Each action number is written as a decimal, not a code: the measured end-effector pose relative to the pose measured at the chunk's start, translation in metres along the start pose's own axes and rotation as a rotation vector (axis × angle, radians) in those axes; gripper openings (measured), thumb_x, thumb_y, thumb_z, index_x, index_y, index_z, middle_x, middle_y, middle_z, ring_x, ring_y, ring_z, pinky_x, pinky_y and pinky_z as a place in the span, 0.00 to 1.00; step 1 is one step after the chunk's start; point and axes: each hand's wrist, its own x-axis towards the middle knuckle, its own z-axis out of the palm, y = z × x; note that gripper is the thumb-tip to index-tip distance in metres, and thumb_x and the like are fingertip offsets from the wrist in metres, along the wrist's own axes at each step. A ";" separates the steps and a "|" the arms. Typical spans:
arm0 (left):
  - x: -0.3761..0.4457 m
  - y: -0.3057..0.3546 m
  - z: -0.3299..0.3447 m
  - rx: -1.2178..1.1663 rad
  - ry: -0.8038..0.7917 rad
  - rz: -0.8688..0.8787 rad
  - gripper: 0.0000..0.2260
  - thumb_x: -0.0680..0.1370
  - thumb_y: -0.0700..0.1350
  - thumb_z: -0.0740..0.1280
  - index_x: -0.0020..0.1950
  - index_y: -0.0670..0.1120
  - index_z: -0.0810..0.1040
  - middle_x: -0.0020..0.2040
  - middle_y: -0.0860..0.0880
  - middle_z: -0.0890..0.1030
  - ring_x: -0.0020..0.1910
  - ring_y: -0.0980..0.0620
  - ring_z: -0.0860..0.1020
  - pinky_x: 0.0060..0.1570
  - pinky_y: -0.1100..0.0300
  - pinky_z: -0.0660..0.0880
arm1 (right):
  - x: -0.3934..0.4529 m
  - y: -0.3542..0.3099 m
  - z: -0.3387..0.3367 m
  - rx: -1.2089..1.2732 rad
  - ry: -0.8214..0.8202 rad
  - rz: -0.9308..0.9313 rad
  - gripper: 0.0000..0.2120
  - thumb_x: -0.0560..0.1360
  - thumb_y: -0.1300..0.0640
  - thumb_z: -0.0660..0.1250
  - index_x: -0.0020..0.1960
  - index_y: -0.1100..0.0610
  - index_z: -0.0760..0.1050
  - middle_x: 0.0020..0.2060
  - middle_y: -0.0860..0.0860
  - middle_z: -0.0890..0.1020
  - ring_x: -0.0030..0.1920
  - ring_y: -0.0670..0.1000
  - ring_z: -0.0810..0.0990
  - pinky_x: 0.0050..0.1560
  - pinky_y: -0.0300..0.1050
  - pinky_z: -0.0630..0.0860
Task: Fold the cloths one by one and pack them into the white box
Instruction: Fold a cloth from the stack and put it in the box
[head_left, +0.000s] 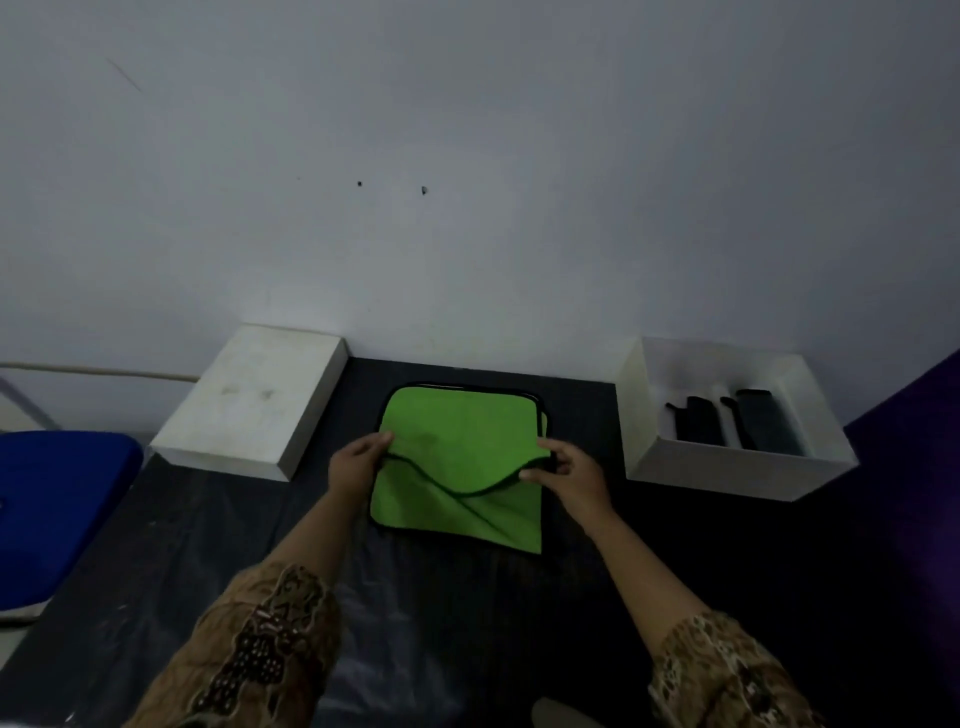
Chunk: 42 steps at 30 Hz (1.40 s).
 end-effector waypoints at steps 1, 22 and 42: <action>-0.005 0.012 0.001 -0.026 -0.030 0.029 0.15 0.72 0.36 0.71 0.57 0.34 0.79 0.40 0.49 0.84 0.33 0.63 0.79 0.33 0.77 0.75 | 0.002 -0.006 -0.006 -0.019 0.015 -0.031 0.29 0.60 0.59 0.80 0.59 0.57 0.78 0.51 0.52 0.79 0.49 0.51 0.75 0.41 0.34 0.72; -0.188 -0.091 0.005 1.275 -0.562 -0.194 0.23 0.65 0.51 0.78 0.55 0.41 0.82 0.57 0.43 0.82 0.52 0.49 0.80 0.50 0.57 0.75 | -0.157 0.093 -0.138 -0.864 -0.651 0.539 0.22 0.66 0.46 0.76 0.55 0.54 0.76 0.36 0.47 0.78 0.34 0.44 0.71 0.34 0.37 0.69; -0.156 -0.084 0.046 0.708 -0.210 0.243 0.08 0.69 0.39 0.73 0.40 0.45 0.75 0.43 0.38 0.83 0.43 0.46 0.79 0.41 0.60 0.67 | -0.109 0.125 -0.133 -0.240 0.040 0.164 0.04 0.70 0.57 0.73 0.38 0.51 0.79 0.35 0.48 0.81 0.41 0.53 0.80 0.42 0.45 0.76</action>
